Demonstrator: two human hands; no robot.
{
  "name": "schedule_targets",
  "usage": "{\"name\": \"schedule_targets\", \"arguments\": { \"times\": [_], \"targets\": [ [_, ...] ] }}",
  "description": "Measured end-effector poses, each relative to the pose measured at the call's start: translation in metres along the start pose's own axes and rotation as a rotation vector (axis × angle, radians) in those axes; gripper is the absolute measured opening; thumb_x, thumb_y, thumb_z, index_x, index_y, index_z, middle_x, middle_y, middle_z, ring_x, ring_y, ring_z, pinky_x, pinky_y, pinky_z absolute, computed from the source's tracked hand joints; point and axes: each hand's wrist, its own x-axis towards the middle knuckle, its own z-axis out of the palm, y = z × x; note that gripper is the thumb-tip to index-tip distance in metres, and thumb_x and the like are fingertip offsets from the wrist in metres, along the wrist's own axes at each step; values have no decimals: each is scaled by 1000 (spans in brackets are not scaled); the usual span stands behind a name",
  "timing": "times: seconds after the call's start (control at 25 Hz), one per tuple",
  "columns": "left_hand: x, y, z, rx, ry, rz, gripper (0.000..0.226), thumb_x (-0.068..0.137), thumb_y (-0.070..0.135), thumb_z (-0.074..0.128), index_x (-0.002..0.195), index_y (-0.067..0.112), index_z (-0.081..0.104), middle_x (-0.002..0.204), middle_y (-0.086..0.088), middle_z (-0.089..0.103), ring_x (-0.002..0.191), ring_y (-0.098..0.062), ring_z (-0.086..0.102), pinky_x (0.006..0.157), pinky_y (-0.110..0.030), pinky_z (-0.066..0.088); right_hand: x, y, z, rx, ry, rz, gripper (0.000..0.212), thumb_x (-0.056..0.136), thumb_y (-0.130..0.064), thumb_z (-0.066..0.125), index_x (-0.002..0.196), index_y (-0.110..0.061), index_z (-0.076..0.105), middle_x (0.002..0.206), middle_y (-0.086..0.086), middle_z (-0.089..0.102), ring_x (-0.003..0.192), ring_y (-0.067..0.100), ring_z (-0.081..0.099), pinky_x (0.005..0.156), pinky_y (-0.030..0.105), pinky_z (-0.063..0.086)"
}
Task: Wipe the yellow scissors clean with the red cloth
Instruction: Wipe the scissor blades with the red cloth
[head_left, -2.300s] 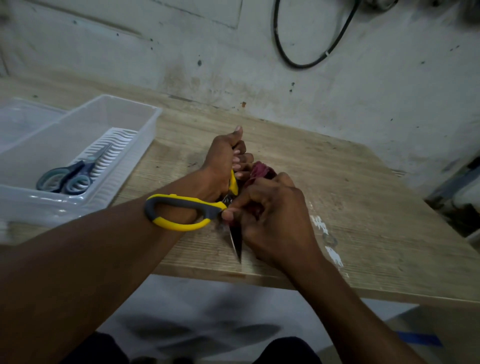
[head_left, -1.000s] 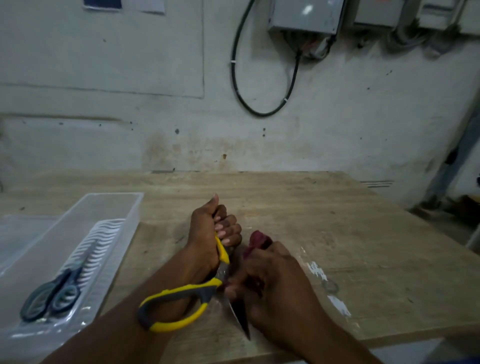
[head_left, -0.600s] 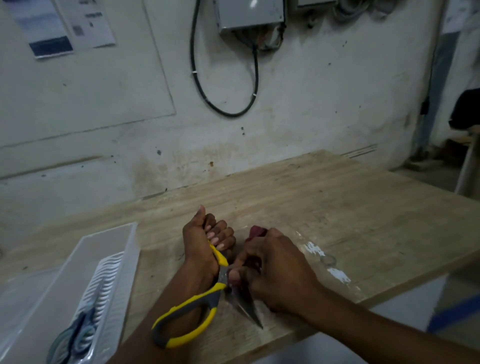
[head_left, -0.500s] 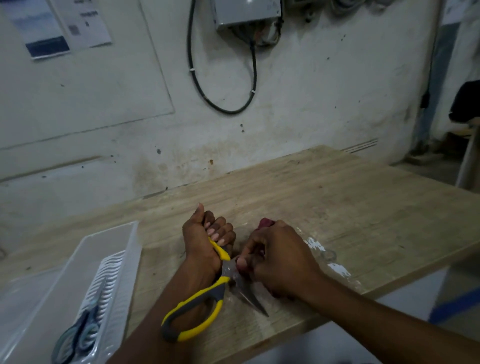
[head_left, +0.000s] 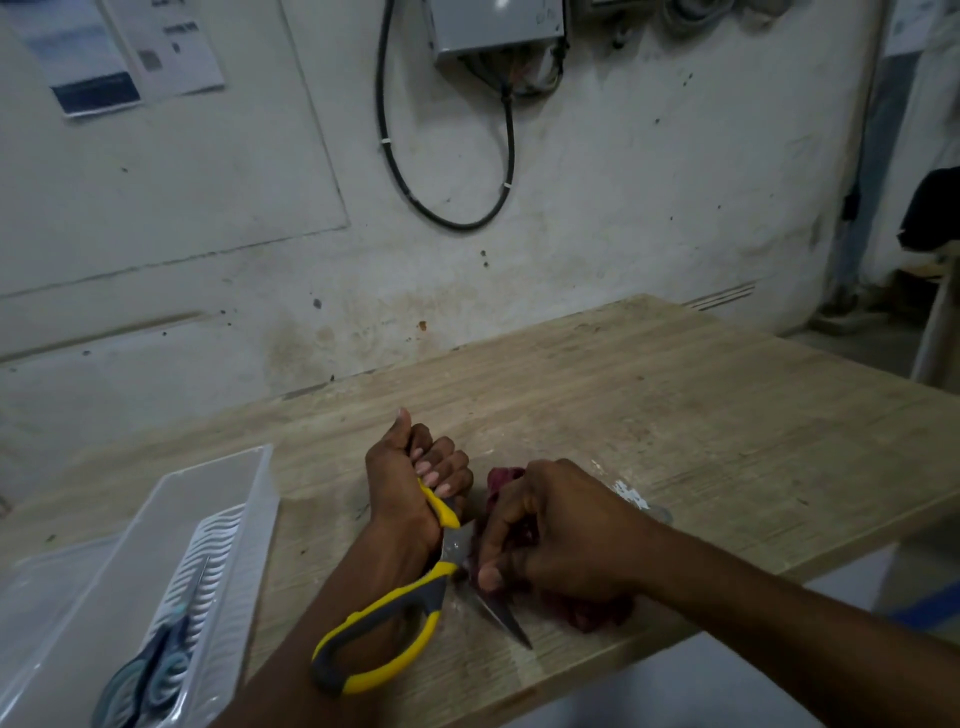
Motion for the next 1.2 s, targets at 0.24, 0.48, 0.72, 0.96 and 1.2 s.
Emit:
{"name": "schedule_targets", "arguments": {
  "times": [0.24,0.48,0.72,0.96,1.2],
  "targets": [
    [2,3,2,57,-24,34,66,107,42,36,47,16,36,40,3,25,30,-10,24,33,-14,23,0,-9,27,-63,182,8,10,74,-36,84,83,-33,82,81,-11,75,87,3,58,74,30,54],
    [2,2,3,43,-47,-7,67,106,44,37,46,15,36,39,3,25,30,-10,24,34,-14,22,0,-3,11,66,227,53,11,79,-16,82,76,-26,83,73,-11,76,71,3,68,62,13,49],
    [3,1,-3,30,-37,-6,63,103,43,41,47,15,37,39,2,25,29,-11,25,33,-13,22,-12,-3,18,-67,77,-12,12,75,-41,75,84,-35,79,76,-11,71,84,9,61,73,35,53],
    [4,4,0,29,-52,1,68,107,42,35,45,15,38,39,2,26,28,-11,26,33,-13,23,-5,-10,30,-101,267,4,12,77,-41,75,89,-37,76,77,-16,65,92,4,54,74,26,48],
    [8,3,1,24,-67,-38,67,107,44,34,47,14,37,38,2,26,28,-10,27,31,-14,25,-5,-13,-9,51,44,-119,12,80,-14,77,81,-25,83,79,-7,79,72,4,70,70,21,54]
  ]
}}
